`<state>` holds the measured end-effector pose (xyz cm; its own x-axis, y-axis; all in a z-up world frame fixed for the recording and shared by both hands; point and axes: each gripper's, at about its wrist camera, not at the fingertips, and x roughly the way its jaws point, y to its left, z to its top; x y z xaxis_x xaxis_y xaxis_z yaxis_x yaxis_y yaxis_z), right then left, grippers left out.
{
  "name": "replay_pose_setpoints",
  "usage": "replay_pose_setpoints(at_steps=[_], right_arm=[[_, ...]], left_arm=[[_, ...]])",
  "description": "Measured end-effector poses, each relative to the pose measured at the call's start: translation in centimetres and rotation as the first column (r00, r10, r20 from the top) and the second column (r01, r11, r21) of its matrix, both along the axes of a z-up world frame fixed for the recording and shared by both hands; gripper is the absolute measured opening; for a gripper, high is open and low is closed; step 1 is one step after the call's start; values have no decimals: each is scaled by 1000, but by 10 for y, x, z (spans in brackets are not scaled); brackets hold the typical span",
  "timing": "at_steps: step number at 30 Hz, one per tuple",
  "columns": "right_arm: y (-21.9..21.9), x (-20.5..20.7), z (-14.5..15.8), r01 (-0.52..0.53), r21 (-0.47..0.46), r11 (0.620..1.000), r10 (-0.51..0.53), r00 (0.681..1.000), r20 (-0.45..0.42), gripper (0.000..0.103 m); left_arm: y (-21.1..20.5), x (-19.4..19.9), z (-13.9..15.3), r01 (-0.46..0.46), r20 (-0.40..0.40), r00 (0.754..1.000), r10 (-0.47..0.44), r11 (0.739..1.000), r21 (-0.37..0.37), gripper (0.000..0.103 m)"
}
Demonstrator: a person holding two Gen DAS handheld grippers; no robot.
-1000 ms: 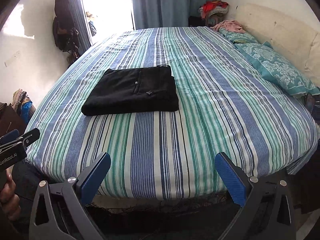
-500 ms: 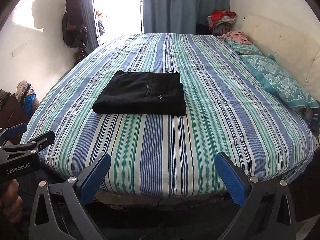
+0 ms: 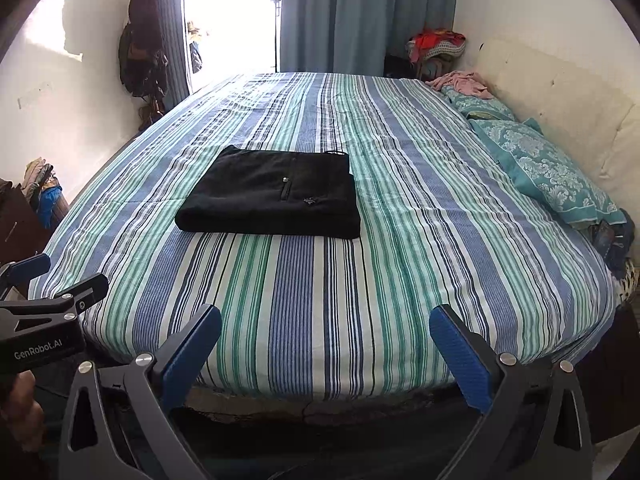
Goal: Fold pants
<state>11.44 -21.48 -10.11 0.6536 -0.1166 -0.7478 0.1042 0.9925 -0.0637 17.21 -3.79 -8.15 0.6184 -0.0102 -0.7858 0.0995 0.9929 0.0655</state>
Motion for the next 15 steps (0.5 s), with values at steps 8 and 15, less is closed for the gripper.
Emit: replay_pose_setpoints(at_steps=[8,15], right_arm=[[-1,-1,-1,8,-7,1000,-8,1000,6,103],[-1,-1,-1,15,1,1000,-15,1000,8,103]], left_arm=[[1,0,-1,-4,2,1000,4,1000,0,99],[5,2,-4,-23,-8,1000,23,1000,-11,99]])
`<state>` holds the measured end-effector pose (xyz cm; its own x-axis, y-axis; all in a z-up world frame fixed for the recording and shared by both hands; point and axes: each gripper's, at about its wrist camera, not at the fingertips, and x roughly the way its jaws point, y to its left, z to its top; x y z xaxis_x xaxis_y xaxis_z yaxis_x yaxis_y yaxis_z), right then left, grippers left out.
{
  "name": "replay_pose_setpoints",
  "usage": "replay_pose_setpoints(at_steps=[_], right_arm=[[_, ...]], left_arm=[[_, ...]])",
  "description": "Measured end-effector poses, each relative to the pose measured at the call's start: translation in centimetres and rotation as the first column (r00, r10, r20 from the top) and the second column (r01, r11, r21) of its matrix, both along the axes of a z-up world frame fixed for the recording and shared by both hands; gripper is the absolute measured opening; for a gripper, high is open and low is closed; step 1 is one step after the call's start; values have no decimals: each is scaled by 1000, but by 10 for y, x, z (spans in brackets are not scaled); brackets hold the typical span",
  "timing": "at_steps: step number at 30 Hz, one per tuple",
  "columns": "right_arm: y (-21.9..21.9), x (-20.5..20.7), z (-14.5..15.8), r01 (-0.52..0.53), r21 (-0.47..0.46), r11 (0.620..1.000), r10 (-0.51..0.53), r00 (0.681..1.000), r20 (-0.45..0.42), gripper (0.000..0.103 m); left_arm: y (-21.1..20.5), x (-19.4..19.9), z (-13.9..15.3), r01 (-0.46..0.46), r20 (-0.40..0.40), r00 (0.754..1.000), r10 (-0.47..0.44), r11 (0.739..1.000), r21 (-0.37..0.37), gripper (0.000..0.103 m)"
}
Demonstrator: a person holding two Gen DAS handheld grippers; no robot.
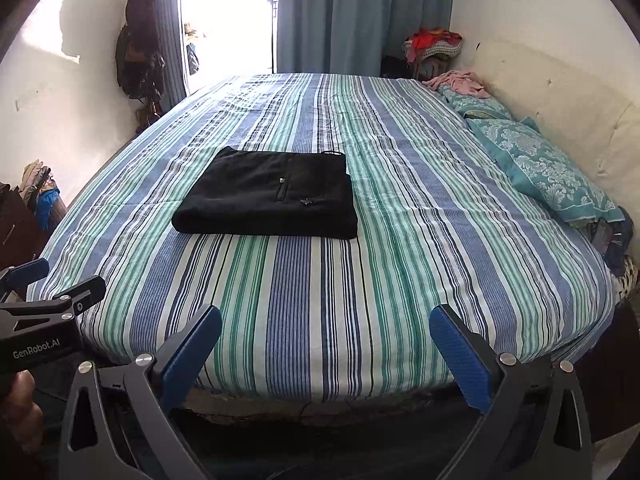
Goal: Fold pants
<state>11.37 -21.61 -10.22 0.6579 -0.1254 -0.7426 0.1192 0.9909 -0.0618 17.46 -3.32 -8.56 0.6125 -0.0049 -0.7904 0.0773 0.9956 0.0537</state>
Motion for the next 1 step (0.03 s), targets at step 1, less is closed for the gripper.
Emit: replay_pose_setpoints(at_steps=[1], right_arm=[[0,0,1,2,0,1000,-2,1000,4,103]], left_arm=[[0,0,0,-2,1,1000,2,1000,-1,99]])
